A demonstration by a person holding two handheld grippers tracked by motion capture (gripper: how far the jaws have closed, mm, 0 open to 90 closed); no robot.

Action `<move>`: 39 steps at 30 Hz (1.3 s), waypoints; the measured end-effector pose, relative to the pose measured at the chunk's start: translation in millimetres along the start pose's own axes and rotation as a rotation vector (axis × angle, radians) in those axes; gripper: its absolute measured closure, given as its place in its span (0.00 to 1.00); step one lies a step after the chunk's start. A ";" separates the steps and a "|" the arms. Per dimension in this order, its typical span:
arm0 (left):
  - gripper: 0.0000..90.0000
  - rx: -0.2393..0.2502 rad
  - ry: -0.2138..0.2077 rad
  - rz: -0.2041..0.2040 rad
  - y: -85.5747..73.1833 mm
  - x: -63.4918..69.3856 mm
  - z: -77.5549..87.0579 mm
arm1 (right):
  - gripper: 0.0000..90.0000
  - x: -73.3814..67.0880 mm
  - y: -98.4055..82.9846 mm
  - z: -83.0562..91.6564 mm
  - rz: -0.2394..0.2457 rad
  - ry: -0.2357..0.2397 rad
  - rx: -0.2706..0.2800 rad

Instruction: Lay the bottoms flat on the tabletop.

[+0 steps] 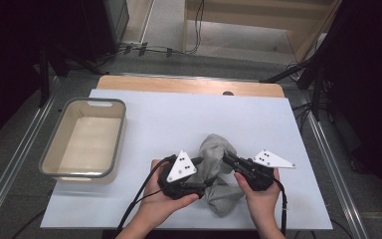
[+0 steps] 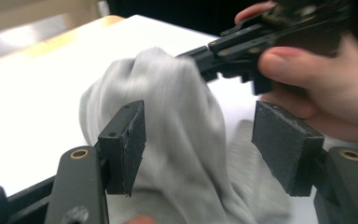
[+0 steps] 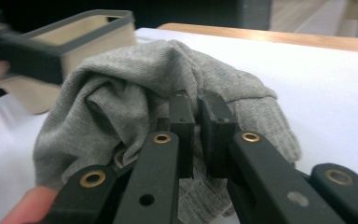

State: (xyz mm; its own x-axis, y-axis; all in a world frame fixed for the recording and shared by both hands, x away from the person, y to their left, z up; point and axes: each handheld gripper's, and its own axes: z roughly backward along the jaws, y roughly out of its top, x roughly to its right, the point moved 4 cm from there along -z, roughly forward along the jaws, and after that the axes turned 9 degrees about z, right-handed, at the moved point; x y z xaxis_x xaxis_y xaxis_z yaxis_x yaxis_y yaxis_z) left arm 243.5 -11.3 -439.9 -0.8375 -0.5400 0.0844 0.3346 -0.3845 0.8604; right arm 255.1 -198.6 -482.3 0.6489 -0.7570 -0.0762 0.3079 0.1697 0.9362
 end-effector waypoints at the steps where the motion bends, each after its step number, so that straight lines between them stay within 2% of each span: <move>1: 0.40 -0.024 0.041 -0.017 0.3 -1.9 -5.6 | 0.91 -1.8 2.0 -1.4 0.009 0.013 0.000; 3: 0.58 -0.058 0.106 -0.007 -2.1 -10.2 -14.2 | 0.91 -4.3 5.1 -3.0 0.025 0.036 -0.002; 5: 0.81 -0.096 0.117 0.039 -7.5 -20.9 -19.7 | 0.89 -3.1 6.1 -1.6 0.033 0.030 0.006; 6: 0.88 -0.107 0.129 0.054 -10.8 -26.4 -21.7 | 0.86 -1.4 5.8 0.2 0.027 0.029 0.009; 7: 0.92 -0.117 0.146 0.071 -14.1 -32.3 -22.5 | 0.83 0.7 5.1 2.2 0.017 0.030 0.017; 10: 0.94 -0.127 0.180 0.139 -24.0 -49.7 -22.9 | 0.76 5.3 -0.6 8.5 -0.004 0.024 0.023; 15: 0.94 -0.138 0.249 0.270 -45.4 -82.3 -21.6 | 0.63 8.0 -17.8 10.5 -0.021 -0.004 -0.021; 17: 0.94 -0.167 0.256 0.319 -58.1 -92.4 -24.9 | 0.60 5.7 -23.7 6.6 -0.024 0.009 -0.035; 18: 0.94 -0.193 0.246 0.339 -64.9 -95.0 -27.4 | 0.56 3.2 -25.7 3.6 -0.024 0.020 -0.048; 20: 0.93 -0.210 0.226 0.351 -75.6 -95.6 -31.5 | 0.50 -3.5 -28.7 -5.7 -0.009 0.036 -0.082; 22: 0.90 -0.189 0.209 0.355 -78.3 -94.3 -30.5 | 0.45 -11.2 -32.5 -16.3 0.004 0.055 -0.117; 24: 0.85 -0.178 0.182 0.363 -77.8 -94.0 -28.0 | 0.41 -16.8 -37.4 -26.3 0.016 0.055 -0.155; 27: 0.70 -0.142 0.160 0.357 -74.0 -91.4 -21.0 | 0.41 -24.1 -44.4 -37.3 0.003 0.080 -0.198; 29: 0.57 -0.114 0.145 0.349 -70.9 -88.0 -14.3 | 0.47 -30.1 -46.7 -41.0 0.003 0.108 -0.209; 30: 0.57 -0.103 0.140 0.342 -69.8 -86.3 -11.0 | 0.52 -31.9 -47.2 -41.7 0.000 0.119 -0.214; 32: 0.55 -0.076 0.153 0.342 -68.1 -83.9 -3.1 | 0.68 -36.2 -49.4 -43.5 -0.016 0.162 -0.230; 34: 0.54 -0.036 0.171 0.351 -65.2 -81.9 6.8 | 0.83 -41.7 -50.1 -43.6 -0.001 0.196 -0.231; 35: 0.53 -0.014 0.176 0.354 -62.4 -80.9 12.4 | 0.86 -44.9 -49.5 -43.1 0.007 0.211 -0.230; 37: 0.51 -0.001 0.174 0.341 -57.1 -79.6 18.3 | 0.93 -52.0 -47.4 -42.0 0.025 0.227 -0.231; 39: 0.50 0.002 0.176 0.330 -53.0 -79.2 22.1 | 0.93 -60.1 -45.4 -41.1 0.037 0.257 -0.228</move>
State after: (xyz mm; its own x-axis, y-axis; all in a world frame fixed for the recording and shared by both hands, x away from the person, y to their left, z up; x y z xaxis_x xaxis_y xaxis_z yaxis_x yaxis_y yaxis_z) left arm 282.6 68.3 -481.0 -0.5979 -0.7548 0.2696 0.5729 -0.1672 0.8024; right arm 230.7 -134.9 -534.4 0.8078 -0.5689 -0.1544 0.4094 0.3530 0.8413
